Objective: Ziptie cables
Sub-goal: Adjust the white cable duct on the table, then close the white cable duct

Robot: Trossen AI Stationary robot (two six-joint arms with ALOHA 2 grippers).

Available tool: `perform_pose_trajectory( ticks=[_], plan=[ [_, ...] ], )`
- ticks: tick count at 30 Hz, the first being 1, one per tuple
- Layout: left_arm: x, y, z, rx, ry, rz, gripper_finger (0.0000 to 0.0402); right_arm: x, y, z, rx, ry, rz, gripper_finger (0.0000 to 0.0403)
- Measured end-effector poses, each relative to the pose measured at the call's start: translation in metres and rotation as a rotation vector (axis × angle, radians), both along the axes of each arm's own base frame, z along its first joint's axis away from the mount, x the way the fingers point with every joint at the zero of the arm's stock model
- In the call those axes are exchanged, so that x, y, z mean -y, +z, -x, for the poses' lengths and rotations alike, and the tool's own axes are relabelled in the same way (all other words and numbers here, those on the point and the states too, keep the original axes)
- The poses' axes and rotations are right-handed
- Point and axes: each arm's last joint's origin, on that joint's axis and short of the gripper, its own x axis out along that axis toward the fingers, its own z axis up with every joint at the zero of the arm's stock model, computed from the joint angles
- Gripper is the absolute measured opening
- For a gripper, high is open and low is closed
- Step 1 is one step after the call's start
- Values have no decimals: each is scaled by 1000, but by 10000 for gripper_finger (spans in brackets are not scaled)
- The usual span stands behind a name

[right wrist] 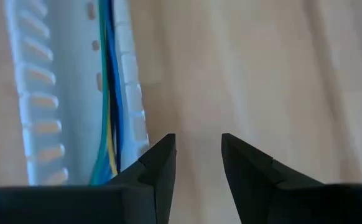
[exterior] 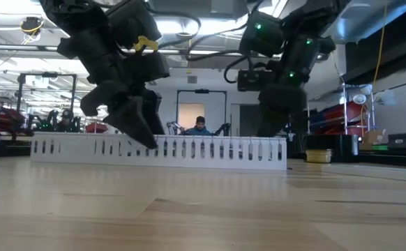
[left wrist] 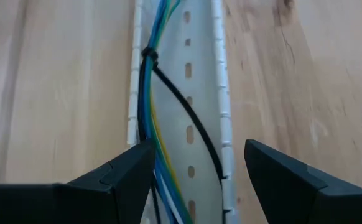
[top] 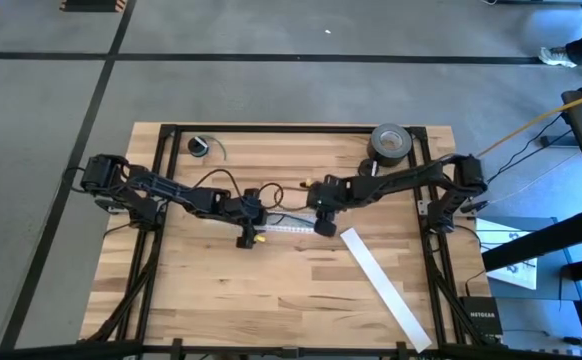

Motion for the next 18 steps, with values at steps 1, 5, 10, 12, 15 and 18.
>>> perform_pose_trajectory(
  ticks=[1,5,10,12,15,18],
  plan=[
    [0,0,0,-4,0,0,233,-4,0,0,0,7,2,115],
    [0,0,0,-3,1,1,233,-12,2,0,7,4,62,115],
    [0,0,0,-1,13,12,233,-11,20,10,18,-50,68,115],
    [2,0,0,0,7,50,233,-11,32,18,24,-74,57,115],
    [6,-1,0,-2,-9,104,233,-12,51,34,38,-174,-12,115],
    [12,-1,1,-11,-29,105,233,-14,61,47,24,-296,-112,115]
  ],
)
